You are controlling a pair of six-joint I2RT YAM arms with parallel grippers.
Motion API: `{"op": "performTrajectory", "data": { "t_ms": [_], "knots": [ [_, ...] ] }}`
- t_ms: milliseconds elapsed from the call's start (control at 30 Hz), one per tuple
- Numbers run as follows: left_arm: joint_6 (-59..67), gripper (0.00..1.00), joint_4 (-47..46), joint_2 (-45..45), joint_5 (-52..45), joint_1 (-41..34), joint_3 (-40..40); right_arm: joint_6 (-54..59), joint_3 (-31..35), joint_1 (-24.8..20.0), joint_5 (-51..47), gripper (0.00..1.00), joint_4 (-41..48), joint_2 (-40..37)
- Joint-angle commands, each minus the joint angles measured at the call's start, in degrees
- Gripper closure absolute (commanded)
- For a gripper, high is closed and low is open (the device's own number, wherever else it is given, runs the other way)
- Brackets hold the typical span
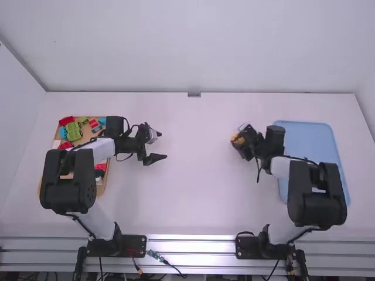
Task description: Assemble lego blocks to make yellow taxi
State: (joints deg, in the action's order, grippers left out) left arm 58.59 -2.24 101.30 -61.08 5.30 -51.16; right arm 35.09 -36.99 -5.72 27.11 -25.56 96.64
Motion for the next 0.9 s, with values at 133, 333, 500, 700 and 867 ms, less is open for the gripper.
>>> {"op": "performTrajectory", "data": {
  "t_ms": [133, 333, 500, 700, 867],
  "knots": [
    [-19.2, 0.01, 10.8, -1.4, 3.5, -0.5, 0.4, -11.8, 1.1, -14.0, -9.0, 0.68, -1.3, -2.2],
    [-23.8, 0.01, 16.9, -1.4, 3.5, -0.6, 0.4, -14.7, 1.1, -21.7, -9.2, 0.70, -1.4, -0.9],
    [-24.7, 0.01, 18.9, -1.4, 3.5, -1.1, 0.4, -14.7, 1.0, -26.0, -9.2, 0.68, -4.5, 4.1],
    [-24.7, 0.01, 18.8, -1.4, 3.7, -1.2, 0.4, -16.1, 1.0, -28.3, -9.2, 0.57, -8.7, 9.2],
    [-24.8, 0.01, 18.7, -1.3, 3.9, -1.1, 0.4, -18.3, 1.0, -29.1, -9.2, 0.01, -9.4, 9.1]
  ]
}}
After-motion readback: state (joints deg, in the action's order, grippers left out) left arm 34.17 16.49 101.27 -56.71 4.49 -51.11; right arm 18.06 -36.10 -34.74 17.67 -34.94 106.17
